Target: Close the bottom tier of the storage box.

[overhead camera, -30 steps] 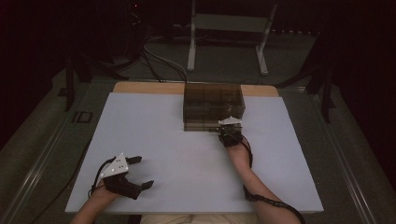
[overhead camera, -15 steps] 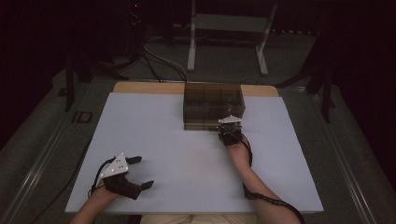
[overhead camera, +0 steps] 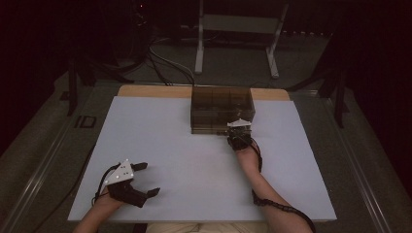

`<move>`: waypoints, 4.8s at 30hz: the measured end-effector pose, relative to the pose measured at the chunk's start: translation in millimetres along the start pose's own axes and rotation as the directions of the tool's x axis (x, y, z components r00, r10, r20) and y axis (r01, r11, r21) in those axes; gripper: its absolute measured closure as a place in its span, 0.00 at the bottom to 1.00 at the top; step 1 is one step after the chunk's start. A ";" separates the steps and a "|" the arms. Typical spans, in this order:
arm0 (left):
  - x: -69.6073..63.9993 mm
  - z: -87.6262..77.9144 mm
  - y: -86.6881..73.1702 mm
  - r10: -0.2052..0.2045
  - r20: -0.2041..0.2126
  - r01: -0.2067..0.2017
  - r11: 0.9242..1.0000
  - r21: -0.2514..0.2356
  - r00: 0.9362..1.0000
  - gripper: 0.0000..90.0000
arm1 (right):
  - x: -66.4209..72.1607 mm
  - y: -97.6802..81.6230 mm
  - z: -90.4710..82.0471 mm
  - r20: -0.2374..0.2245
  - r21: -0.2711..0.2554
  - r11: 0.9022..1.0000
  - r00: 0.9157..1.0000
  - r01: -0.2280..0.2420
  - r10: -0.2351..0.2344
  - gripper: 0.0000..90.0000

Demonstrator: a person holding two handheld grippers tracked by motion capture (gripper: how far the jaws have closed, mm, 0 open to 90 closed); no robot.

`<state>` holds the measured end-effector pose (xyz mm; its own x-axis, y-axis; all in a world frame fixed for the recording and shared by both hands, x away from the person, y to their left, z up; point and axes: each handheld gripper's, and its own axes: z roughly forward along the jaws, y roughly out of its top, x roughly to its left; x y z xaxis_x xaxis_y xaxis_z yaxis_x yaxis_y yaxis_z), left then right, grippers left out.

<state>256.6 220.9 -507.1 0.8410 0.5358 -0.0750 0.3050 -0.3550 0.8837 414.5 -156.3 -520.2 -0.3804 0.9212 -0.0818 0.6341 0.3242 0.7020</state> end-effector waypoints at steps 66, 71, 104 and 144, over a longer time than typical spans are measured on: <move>0.3 0.8 -0.4 0.001 0.002 -0.001 1.000 0.006 1.000 0.01 | -5.7 19.9 19.6 0.005 -0.015 1.000 1.000 -0.019 0.019 1.00; 0.2 0.7 -0.4 0.000 0.002 0.000 1.000 0.005 1.000 0.01 | -5.4 21.4 21.0 0.013 -0.012 1.000 1.000 -0.008 0.008 1.00; 0.3 1.4 -0.1 0.001 0.001 -0.001 1.000 0.010 1.000 0.01 | -1.6 12.8 9.5 0.020 -0.025 0.999 1.000 0.019 -0.019 0.95; 1.5 7.8 3.1 0.001 0.008 -0.001 1.000 0.017 1.000 0.01 | 7.3 19.3 -1.1 -0.139 -0.016 0.999 0.990 -0.031 0.029 0.02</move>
<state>262.3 214.6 -508.1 0.8446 0.5297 -0.0781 0.3119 -0.3682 0.8759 423.2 -143.6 -506.5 -0.4522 0.8911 0.0375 0.6349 0.2920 0.7153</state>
